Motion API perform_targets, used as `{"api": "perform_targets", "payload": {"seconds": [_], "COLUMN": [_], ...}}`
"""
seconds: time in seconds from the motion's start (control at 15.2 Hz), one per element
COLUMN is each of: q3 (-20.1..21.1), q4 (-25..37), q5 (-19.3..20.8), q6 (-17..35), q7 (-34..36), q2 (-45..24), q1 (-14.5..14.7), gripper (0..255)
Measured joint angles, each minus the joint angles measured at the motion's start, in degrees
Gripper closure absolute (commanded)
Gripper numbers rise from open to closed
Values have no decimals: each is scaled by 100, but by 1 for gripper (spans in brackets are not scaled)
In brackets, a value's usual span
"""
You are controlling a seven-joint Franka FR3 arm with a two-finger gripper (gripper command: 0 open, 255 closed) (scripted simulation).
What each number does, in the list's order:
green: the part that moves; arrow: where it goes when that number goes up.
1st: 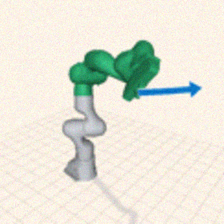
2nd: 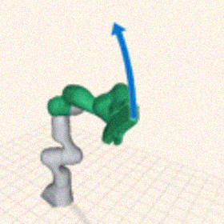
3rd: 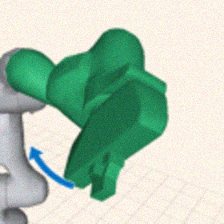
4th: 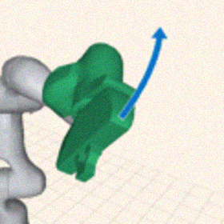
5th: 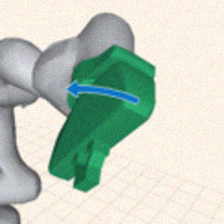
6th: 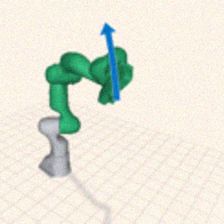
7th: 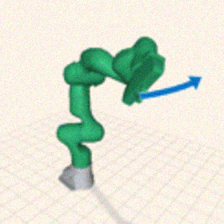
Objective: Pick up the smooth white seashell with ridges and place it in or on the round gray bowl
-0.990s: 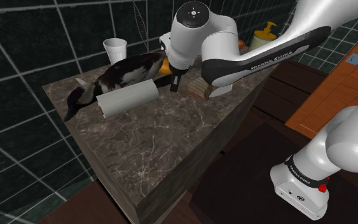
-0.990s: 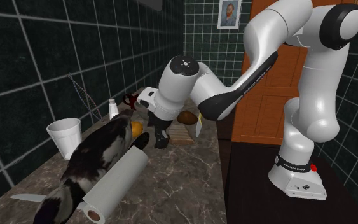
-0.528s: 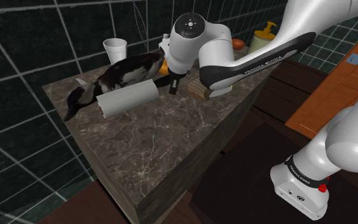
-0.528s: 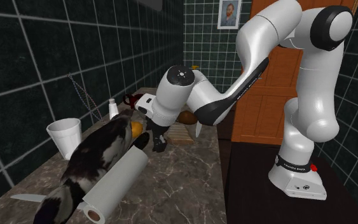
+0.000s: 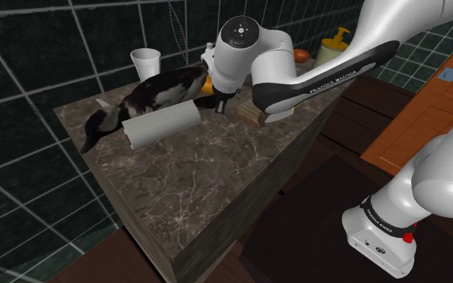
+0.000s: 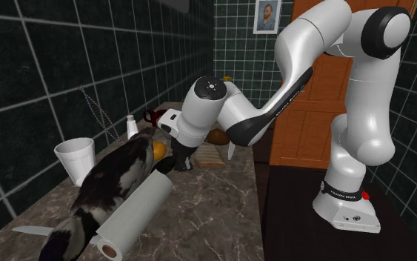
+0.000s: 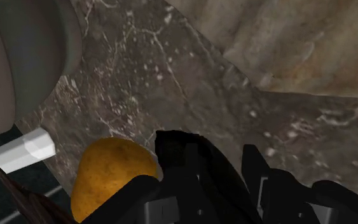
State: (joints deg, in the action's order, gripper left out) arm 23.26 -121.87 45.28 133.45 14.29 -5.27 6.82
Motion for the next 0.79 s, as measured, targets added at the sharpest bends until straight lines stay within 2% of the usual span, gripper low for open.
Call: {"api": "perform_targets", "payload": {"seconds": [0.53,0.79], "q3": [1,24], "q4": [0,56], "q5": [-2,-184], "q6": [-1,-124], "q7": [-1,-188], "q2": [-6,131], "q1": [1,-4], "gripper": [255,255]}}
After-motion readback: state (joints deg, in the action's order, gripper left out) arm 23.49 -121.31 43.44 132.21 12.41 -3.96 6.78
